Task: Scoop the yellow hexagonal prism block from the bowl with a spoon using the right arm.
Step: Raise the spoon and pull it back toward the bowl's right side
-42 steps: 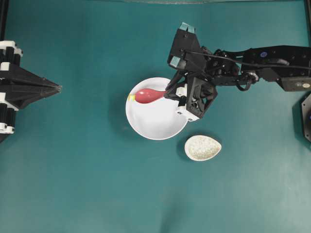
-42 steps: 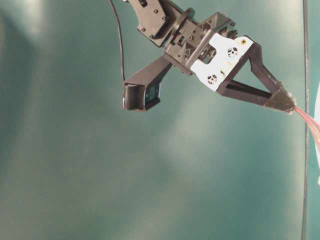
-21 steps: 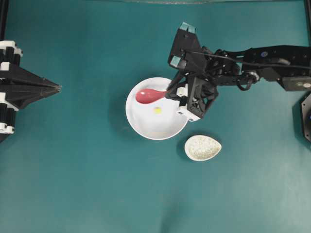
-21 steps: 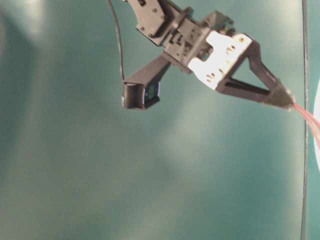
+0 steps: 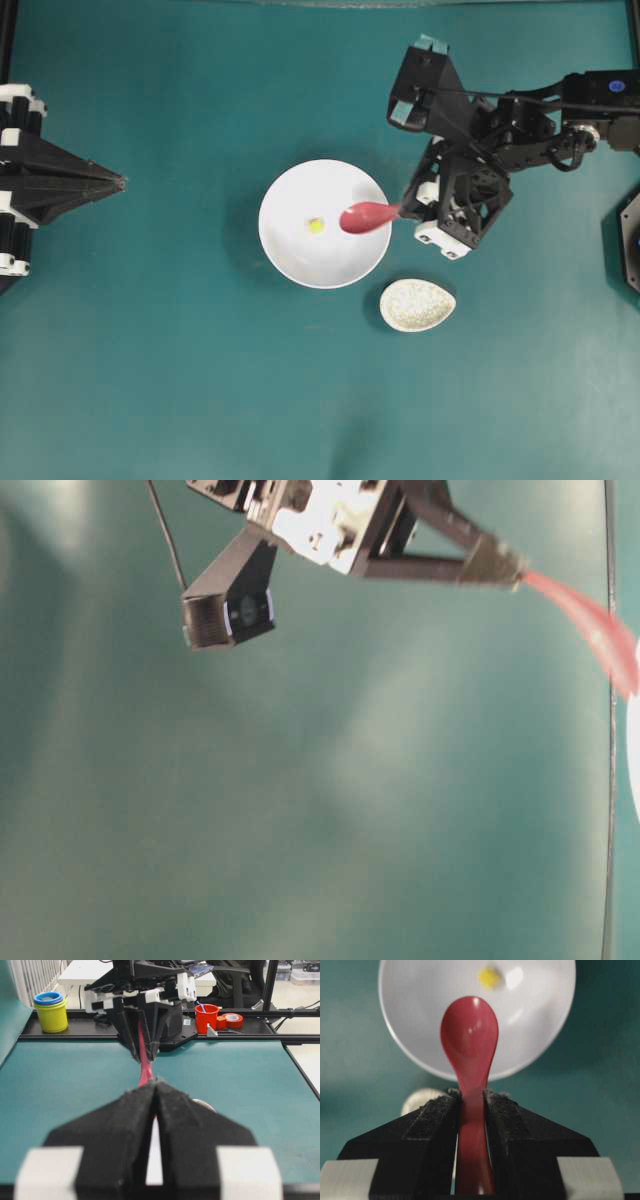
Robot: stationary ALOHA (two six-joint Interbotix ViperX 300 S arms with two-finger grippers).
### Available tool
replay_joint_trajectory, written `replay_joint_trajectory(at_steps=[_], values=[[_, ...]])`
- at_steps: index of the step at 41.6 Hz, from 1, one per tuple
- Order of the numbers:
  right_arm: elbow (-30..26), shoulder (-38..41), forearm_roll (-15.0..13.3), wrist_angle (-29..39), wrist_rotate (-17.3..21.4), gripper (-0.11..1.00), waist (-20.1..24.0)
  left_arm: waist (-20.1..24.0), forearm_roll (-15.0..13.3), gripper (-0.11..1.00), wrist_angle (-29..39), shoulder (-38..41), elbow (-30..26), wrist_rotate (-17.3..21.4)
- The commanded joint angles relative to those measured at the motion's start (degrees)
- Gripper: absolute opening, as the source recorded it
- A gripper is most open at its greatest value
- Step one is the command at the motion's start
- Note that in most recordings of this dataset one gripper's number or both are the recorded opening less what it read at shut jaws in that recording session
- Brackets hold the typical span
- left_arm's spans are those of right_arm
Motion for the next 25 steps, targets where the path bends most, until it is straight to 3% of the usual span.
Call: replay_joint_trajectory(at_steps=[1, 25], values=[[-1.6, -1.1, 0.2, 0.7, 0.1, 0.23, 0.3, 0.0, 0.1, 0.0, -0.3, 0.5, -0.8, 0.1], [-4.3, 1.3, -2.0, 4.9, 0.0, 0.23, 0.3, 0.1, 0.3, 0.0, 3.1, 0.7, -0.7, 0.4]])
